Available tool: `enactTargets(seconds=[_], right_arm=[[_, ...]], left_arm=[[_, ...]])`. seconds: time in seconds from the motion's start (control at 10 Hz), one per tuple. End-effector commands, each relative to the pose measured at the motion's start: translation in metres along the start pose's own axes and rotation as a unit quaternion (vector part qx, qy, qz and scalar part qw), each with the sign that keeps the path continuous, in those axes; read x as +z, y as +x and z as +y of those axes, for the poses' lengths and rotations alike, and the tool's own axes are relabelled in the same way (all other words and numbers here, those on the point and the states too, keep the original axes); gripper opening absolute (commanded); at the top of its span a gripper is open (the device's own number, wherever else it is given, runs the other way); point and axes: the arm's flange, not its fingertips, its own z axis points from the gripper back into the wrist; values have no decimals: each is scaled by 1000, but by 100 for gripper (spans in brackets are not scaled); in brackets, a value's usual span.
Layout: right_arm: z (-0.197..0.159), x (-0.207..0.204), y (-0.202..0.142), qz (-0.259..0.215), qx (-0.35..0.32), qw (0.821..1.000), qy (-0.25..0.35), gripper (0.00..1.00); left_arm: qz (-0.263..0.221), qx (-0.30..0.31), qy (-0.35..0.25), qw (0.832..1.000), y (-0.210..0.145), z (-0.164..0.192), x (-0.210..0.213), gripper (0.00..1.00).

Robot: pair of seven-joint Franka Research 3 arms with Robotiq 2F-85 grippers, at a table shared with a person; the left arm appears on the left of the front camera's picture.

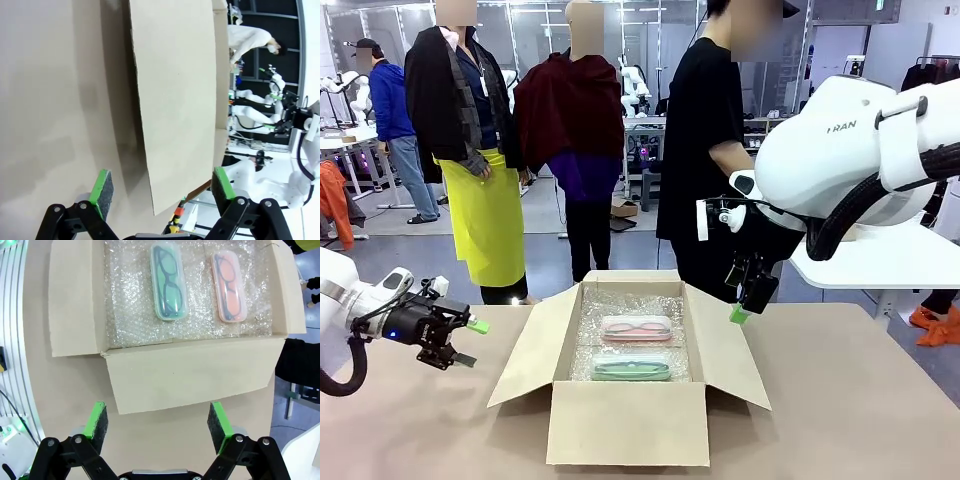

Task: Pack the glasses set securely to prepare it for shipping.
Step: Position the Package Box on the left side of the table.

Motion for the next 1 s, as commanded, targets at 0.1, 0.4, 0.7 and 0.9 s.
enactTargets(seconds=[0.1, 0.4, 0.7, 0.9], right_arm=[[0, 1, 3, 4, -3, 1000, 2, 100], [0, 1, 3, 4, -3, 1000, 2, 100], [0, 1, 3, 4, -3, 1000, 2, 100], [0, 1, 3, 4, -3, 1000, 2, 100]], left_arm=[[-8, 15, -52, 998, 12, 16, -13, 100], [-5, 41, -65, 997, 17, 25, -32, 100], [12, 59, -85, 995, 19, 29, -52, 100], [19, 62, -101, 993, 15, 27, -58, 100]])
